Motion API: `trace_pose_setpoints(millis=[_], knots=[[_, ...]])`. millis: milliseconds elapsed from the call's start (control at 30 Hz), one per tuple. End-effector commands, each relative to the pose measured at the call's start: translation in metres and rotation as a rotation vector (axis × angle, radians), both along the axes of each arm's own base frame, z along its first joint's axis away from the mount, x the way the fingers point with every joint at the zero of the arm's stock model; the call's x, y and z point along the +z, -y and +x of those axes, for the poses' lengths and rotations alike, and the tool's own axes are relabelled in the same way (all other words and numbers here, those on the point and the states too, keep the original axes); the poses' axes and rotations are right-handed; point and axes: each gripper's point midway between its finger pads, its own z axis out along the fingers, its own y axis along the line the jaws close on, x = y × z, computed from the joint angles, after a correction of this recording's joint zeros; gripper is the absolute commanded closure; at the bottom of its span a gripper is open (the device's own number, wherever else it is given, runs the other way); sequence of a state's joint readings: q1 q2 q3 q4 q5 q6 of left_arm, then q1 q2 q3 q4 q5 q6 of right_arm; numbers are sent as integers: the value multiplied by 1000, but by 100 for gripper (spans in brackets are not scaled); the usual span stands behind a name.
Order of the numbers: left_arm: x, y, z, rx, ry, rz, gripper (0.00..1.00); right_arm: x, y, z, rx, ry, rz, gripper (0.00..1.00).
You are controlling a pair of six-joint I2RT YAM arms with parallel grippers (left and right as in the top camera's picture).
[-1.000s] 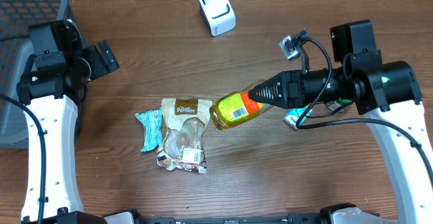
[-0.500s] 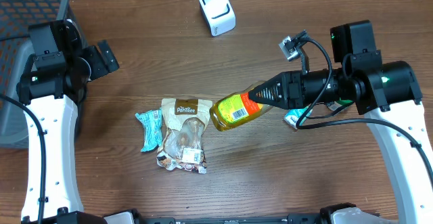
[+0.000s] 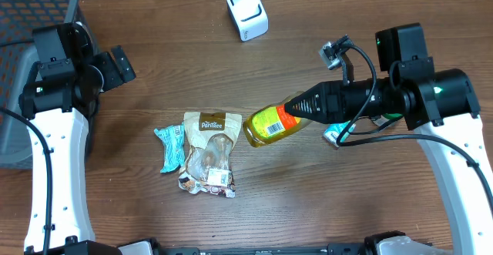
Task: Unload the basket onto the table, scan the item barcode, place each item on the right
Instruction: 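Lift the yellow bottle and tip it sideways with the right gripper, then raise the bottle and hold its side against the white scanner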
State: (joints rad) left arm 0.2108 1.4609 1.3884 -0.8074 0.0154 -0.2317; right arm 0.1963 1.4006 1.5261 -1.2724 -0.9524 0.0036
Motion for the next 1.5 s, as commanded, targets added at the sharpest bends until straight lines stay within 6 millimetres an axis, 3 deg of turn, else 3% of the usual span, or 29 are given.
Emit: trace_pose_setpoints(millis=[0,300,467,600,933,1200,1467], knots=[[11,0,3,-17,26,17,0,-18,3,8,-21,-9,-66,83],[11,0,3,-17,26,17,1,-84,7,39,-165,-16,-426,87],[11,0,3,-17,26,17,1,-93,12,61,-286,93,-602,91],[11,0,3,-17,26,17,0,-69,11,74,-338,166,-598,96],[11,0,3,-17,26,18,1,43,18,111,-455,512,-549,96],[11,0,3,-17,26,17,0,69,1,136,-408,767,-582,96],[11,0,3,-17,26,17,0,57,-21,170,-299,984,-774,96]])
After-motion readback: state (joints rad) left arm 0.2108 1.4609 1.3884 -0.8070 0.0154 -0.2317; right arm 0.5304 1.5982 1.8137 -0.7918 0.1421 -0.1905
